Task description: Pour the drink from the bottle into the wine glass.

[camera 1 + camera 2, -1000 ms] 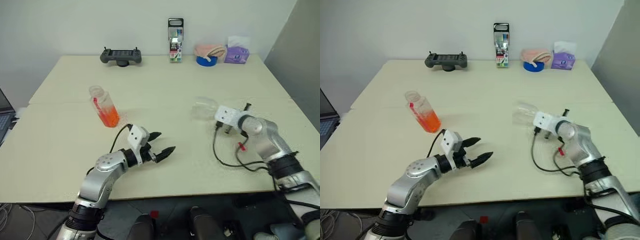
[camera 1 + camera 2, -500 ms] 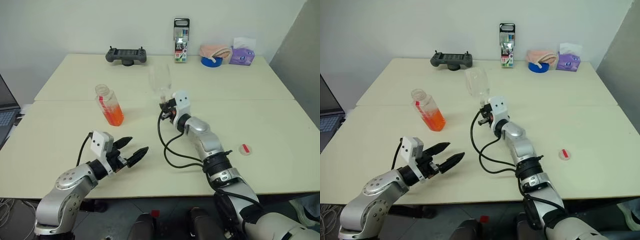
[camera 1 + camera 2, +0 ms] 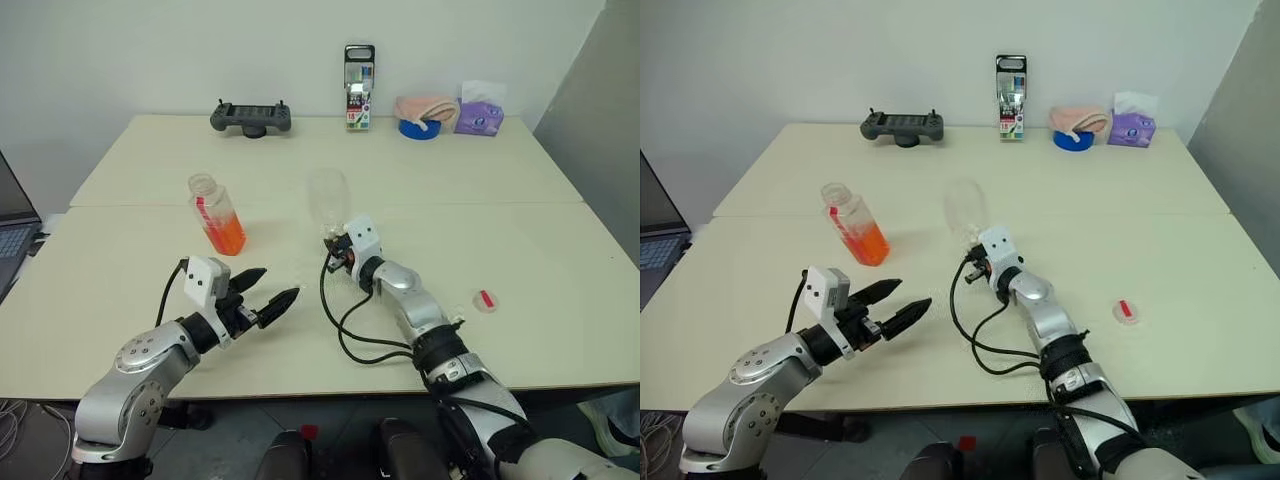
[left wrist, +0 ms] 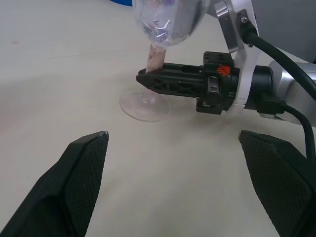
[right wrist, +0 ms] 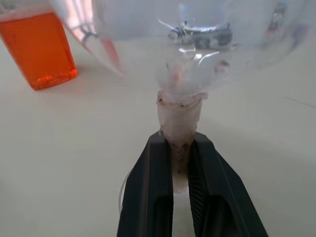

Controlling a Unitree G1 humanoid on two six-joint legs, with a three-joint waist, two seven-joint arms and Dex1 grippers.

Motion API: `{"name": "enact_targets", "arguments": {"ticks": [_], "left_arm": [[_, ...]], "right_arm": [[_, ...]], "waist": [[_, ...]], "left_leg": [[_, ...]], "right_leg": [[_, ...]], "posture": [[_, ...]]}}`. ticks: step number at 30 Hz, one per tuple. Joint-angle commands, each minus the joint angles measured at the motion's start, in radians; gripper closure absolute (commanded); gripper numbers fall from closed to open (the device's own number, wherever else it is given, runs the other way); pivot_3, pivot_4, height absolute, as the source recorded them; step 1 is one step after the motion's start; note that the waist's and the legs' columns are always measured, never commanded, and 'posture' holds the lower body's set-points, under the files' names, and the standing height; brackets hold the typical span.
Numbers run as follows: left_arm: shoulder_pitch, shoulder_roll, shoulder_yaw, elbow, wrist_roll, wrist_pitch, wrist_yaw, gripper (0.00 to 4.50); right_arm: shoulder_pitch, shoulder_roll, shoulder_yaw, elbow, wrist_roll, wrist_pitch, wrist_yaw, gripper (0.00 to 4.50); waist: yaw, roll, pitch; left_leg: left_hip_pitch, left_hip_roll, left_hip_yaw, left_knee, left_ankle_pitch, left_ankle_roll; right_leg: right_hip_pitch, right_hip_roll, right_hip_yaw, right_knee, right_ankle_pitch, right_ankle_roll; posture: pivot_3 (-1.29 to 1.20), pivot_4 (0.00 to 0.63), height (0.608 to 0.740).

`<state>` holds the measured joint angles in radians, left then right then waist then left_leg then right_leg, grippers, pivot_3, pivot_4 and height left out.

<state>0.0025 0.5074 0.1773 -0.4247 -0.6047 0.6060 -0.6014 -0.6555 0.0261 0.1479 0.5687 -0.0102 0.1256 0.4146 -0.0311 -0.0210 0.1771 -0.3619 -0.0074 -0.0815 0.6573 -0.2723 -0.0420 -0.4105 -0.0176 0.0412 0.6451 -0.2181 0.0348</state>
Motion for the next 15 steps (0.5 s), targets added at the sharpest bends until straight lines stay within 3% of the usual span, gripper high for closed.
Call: {"name": "enact_targets", "arguments": {"ticks": [1,6,15], "left_arm": [[-0.020,0.011,0.003,0.009,0.007,-0.014,-0.005,0.00],[-0.040,0.010,0.003,0.038,0.016,-0.020,-0.005,0.00],[-0.060,-0.007,0.018,0.107,0.053,-0.065,0.011,0.00]], "right_arm": [[0.090,-0.048,0.034,0.008,-0.018,0.114,0.046,4.36],[0.078,-0.048,0.040,-0.007,-0.019,0.126,0.043,4.36],[0.066,-0.056,0.054,-0.003,-0.032,0.127,0.041,1.36]], "waist": [[0.000,0.000,-0.003],[0.000,0.000,-0.008],[-0.007,-0.001,-0.009]], "left_leg": [[0.000,0.000,0.000,0.000,0.000,0.000],[0.001,0.000,0.000,0.000,-0.001,-0.001],[0.002,0.001,0.001,-0.001,-0.001,-0.001]], "right_leg": [[0.000,0.000,0.000,0.000,0.000,0.000],[0.001,0.000,0.000,0.000,-0.001,0.000],[0.000,0.001,0.001,0.000,-0.001,0.000]], "posture": [[0.00,0.150,0.740],[0.00,0.150,0.740],[0.00,0.150,0.740]]}}
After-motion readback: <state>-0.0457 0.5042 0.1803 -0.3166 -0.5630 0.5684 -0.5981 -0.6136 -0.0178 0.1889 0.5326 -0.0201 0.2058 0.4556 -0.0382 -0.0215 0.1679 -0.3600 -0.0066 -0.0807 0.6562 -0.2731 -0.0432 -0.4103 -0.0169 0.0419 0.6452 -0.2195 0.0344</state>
